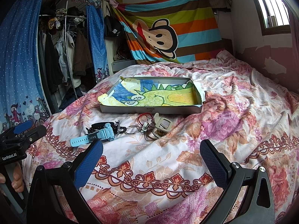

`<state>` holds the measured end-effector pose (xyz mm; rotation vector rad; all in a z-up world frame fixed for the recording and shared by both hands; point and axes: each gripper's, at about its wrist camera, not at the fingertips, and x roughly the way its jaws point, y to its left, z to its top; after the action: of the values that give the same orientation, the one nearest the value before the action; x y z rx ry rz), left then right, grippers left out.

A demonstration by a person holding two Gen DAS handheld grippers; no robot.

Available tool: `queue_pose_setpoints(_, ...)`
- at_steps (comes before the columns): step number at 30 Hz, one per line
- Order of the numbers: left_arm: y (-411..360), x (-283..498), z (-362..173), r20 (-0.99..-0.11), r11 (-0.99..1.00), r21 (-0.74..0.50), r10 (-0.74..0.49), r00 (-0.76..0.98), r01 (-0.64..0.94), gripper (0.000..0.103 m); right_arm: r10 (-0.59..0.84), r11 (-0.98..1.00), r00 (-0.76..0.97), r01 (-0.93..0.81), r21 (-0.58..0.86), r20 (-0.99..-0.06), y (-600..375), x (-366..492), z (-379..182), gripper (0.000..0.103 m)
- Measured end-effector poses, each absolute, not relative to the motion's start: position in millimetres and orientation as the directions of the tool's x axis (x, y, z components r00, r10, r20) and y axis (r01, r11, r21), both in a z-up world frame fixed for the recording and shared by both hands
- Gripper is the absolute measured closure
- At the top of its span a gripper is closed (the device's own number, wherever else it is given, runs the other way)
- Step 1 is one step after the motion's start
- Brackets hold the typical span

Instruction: Organize jewelry

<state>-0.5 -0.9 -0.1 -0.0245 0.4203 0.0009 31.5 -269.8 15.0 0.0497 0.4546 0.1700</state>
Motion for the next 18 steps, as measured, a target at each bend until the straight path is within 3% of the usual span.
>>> queue_pose_setpoints(10, -2, 1, 2, -0.409, 1.0, -0.023, -0.003, 0.912, -0.007, 0.0, 0.166, 0.986, 0.883, -0.141, 0.088, -0.438, -269, 31, 10, 0.001)
queue_pose_setpoints(18, -6, 10, -9, -0.453, 1.0, -0.005, -0.003, 0.891, 0.002, 0.0, 0.095, 0.995, 0.859, -0.06, 0.085, -0.504, -283, 43, 10, 0.001)
